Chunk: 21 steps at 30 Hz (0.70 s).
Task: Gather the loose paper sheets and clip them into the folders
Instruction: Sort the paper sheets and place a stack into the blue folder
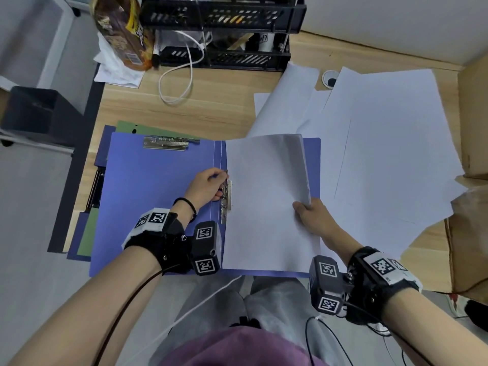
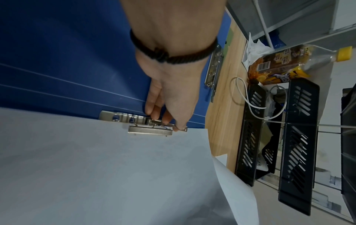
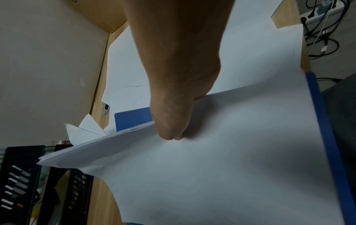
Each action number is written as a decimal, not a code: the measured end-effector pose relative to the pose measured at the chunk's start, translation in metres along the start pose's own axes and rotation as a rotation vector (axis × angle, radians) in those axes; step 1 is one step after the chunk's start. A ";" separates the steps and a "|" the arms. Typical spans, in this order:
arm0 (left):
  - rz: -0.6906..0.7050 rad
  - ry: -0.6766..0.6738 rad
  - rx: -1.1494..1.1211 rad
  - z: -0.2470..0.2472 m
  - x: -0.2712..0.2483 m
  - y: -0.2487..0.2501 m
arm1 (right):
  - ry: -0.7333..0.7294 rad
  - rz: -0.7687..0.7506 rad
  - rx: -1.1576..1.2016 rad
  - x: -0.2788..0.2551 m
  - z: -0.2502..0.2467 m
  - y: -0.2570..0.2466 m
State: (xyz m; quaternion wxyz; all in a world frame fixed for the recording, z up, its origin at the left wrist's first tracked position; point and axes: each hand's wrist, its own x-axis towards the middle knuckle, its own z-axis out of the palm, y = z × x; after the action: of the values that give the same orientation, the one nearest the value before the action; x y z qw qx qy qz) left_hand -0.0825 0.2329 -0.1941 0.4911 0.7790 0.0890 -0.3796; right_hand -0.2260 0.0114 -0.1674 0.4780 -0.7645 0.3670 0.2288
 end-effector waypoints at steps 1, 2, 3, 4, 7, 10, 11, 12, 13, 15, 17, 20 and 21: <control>-0.007 -0.008 -0.012 0.000 -0.001 0.001 | 0.002 -0.001 0.006 0.001 0.000 0.000; -0.017 -0.014 -0.025 -0.001 -0.003 0.002 | 0.003 0.000 0.016 0.002 0.000 0.000; -0.028 -0.020 -0.035 -0.001 -0.004 0.003 | 0.005 -0.001 0.029 0.004 0.000 0.000; -0.038 -0.026 -0.042 -0.002 -0.006 0.004 | 0.001 0.007 0.036 0.005 0.000 -0.001; -0.067 -0.053 -0.061 -0.001 -0.009 0.007 | -0.021 0.024 0.043 0.009 0.000 0.002; -0.109 -0.076 -0.095 -0.004 -0.010 0.009 | -0.045 0.051 0.046 0.010 0.000 0.006; -0.117 -0.090 -0.112 -0.006 -0.012 0.009 | -0.050 0.061 0.047 0.012 0.000 0.009; -0.120 -0.113 -0.120 -0.009 -0.012 0.007 | -0.054 0.075 0.043 0.012 0.001 0.011; -0.118 -0.145 -0.120 -0.011 -0.014 0.005 | -0.056 0.086 0.044 0.014 0.003 0.014; -0.108 -0.227 -0.116 -0.019 -0.017 -0.001 | -0.049 0.113 0.052 0.016 0.006 0.019; -0.097 -0.322 -0.060 -0.028 -0.020 -0.006 | -0.041 0.117 0.073 0.015 0.008 0.017; -0.045 -0.379 0.168 -0.034 -0.025 -0.014 | -0.024 0.118 0.106 0.016 0.009 0.016; -0.035 -0.350 0.190 -0.032 -0.026 -0.016 | -0.023 0.119 0.117 0.017 0.009 0.017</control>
State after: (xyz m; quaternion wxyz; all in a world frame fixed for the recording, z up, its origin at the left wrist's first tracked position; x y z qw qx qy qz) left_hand -0.0924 0.2739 -0.1799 0.4168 0.7424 -0.0203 -0.5242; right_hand -0.2284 0.0090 -0.1931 0.5116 -0.7093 0.4193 0.2436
